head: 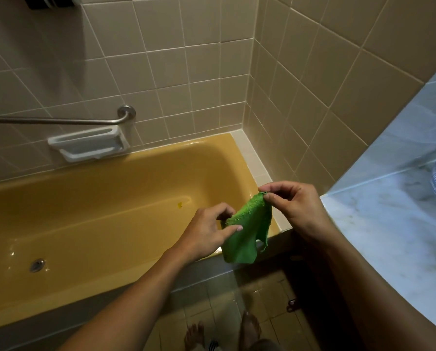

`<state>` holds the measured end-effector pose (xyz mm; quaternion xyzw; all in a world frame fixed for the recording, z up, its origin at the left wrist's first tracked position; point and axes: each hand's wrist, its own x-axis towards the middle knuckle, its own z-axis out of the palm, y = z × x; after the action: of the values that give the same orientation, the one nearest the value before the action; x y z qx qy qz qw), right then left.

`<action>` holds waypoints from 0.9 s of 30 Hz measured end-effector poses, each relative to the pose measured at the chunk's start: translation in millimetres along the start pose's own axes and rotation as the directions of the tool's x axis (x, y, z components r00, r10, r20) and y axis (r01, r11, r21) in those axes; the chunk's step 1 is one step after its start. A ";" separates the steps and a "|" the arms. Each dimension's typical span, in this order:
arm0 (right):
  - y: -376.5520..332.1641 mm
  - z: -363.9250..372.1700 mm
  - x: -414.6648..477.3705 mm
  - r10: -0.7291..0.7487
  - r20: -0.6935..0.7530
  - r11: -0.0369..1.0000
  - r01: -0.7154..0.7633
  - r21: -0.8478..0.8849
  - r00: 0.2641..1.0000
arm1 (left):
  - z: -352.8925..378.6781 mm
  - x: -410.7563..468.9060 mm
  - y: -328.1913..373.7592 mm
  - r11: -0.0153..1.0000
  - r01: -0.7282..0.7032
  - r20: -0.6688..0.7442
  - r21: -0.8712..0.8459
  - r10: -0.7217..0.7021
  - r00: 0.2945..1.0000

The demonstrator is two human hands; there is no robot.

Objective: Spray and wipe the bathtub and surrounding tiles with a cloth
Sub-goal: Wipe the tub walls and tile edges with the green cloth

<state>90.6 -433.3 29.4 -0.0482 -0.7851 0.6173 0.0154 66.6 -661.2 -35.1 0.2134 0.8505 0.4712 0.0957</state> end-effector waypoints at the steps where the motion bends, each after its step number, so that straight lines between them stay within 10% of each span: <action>1: -1.2 0.4 1.3 -0.019 -0.021 1.000 0.018 -0.013 1.000 | -0.2 -1.1 -0.6 1.000 0.006 0.000 0.002 -0.006 1.000; 16: -15.6 -19.0 16.9 -0.075 -0.125 0.990 0.060 -0.126 0.989 | -54.2 -18.3 -41.6 0.780 -0.030 -0.104 0.625 0.121 0.987; 22: -5.7 -24.8 15.7 -0.033 -0.190 0.988 0.003 -0.153 0.981 | -69.7 -17.7 -24.9 0.987 -0.029 -0.184 0.156 0.058 0.981; 27: 4.5 -22.4 10.5 0.052 -0.206 0.994 -0.071 -0.087 0.977 | -69.6 -14.4 -9.7 0.925 0.102 -0.233 -0.365 -0.197 0.952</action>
<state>82.3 -409.5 30.0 -0.1360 -0.8056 0.5718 0.0741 51.4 -725.2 -6.5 0.0621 0.7723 0.6300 0.0532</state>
